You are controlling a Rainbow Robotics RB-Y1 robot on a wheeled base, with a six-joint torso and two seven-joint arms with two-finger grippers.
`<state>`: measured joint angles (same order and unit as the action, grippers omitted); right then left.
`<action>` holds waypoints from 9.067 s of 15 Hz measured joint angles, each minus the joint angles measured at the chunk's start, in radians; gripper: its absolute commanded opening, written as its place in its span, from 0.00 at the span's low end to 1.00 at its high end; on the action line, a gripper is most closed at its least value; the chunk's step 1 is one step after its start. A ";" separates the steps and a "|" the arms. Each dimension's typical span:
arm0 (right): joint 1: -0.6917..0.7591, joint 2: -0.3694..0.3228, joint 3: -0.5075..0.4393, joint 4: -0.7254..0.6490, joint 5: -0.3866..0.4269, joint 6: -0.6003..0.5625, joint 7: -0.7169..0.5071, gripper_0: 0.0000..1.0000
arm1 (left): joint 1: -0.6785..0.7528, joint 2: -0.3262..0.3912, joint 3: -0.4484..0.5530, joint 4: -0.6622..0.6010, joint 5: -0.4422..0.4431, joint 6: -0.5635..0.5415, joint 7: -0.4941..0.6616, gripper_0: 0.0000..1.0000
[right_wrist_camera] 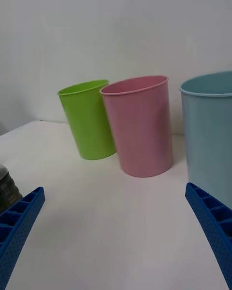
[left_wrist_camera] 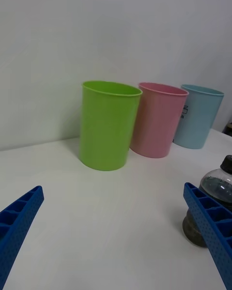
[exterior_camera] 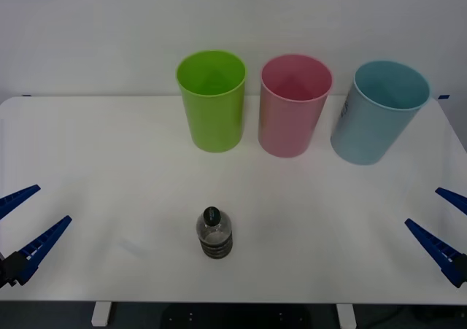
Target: Grasp the object on the table and drop it into the matching bin: aluminum can to the light blue bin, PET bottle to the pink bin.
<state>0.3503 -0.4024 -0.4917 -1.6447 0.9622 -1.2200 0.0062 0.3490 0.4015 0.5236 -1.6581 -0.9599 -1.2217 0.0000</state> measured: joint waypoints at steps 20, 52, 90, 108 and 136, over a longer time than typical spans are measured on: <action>-0.223 -0.093 0.293 0.227 0.044 -0.041 0.300 1.00 | 0.000 0.000 0.000 0.000 0.000 0.000 0.000 1.00; -0.427 -0.095 0.925 0.227 0.033 0.355 0.413 1.00 | 0.000 0.000 0.000 0.000 0.000 0.000 0.000 1.00; -0.550 -0.031 1.176 0.227 0.001 0.685 0.443 0.00 | 0.000 0.000 0.000 0.000 0.000 0.000 0.000 1.00; -0.505 -0.129 0.957 0.070 -0.005 0.621 0.199 0.00 | 0.000 0.000 0.000 0.000 0.000 0.000 0.000 1.00; -0.704 -0.347 0.662 -0.131 -0.030 0.684 -0.274 0.00 | 0.000 0.000 0.000 0.000 0.000 0.000 0.000 1.00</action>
<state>-0.3536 -0.7498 0.1706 -1.7753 0.9324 -0.5358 -0.2682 0.3491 0.4014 0.5236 -1.6581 -0.9599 -1.2217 0.0000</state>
